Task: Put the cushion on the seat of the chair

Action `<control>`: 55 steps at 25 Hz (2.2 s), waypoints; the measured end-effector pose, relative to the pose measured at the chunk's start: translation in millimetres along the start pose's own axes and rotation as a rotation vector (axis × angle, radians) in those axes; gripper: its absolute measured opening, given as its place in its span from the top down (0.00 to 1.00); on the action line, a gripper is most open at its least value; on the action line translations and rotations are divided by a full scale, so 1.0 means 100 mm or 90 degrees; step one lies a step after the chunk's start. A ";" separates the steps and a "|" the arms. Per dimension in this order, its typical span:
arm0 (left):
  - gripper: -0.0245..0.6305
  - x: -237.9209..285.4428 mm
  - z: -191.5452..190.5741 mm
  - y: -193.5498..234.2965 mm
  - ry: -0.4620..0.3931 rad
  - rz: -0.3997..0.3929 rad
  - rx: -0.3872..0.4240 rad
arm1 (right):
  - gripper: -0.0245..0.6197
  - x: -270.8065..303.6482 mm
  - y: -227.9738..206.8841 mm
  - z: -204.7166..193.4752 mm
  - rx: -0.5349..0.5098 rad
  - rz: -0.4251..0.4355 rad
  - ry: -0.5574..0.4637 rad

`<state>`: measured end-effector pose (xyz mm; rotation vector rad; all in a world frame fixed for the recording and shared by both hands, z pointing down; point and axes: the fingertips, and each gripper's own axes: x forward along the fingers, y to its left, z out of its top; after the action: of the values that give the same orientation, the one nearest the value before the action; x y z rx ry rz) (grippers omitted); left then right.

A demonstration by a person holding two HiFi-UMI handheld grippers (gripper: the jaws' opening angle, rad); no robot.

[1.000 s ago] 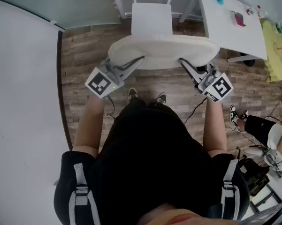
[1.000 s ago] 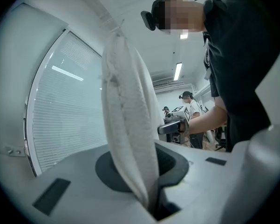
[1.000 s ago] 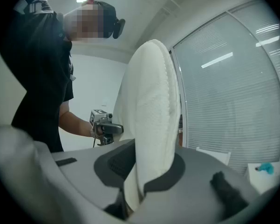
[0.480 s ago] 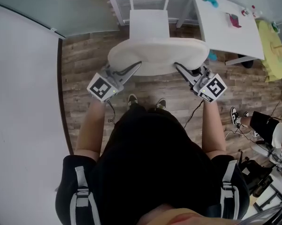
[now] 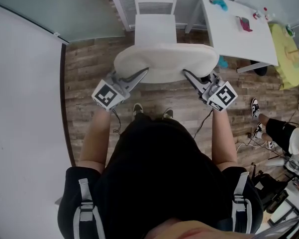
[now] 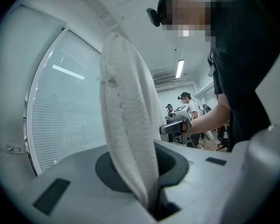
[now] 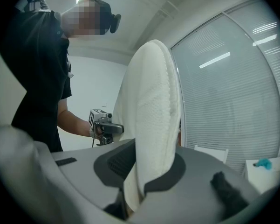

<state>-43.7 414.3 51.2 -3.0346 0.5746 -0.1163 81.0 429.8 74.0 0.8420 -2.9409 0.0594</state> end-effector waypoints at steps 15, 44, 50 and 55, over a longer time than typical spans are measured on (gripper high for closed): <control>0.86 0.53 0.06 -0.17 0.019 0.049 -0.004 | 0.87 -0.44 -0.38 -0.02 0.002 0.042 -0.011; 0.86 0.53 -0.26 1.68 -0.009 0.042 -0.025 | 0.88 1.03 -1.40 -0.02 0.004 0.022 0.020; 0.86 0.47 -0.35 2.07 -0.011 0.025 -0.028 | 0.87 1.38 -1.56 -0.03 0.009 0.007 0.025; 0.86 0.42 -0.44 2.26 0.011 0.004 -0.004 | 0.88 1.56 -1.62 -0.07 0.017 -0.001 0.028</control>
<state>-90.6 187.2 83.6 -3.0403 0.5877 -0.1420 35.4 210.4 96.9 0.8355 -2.9050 0.1167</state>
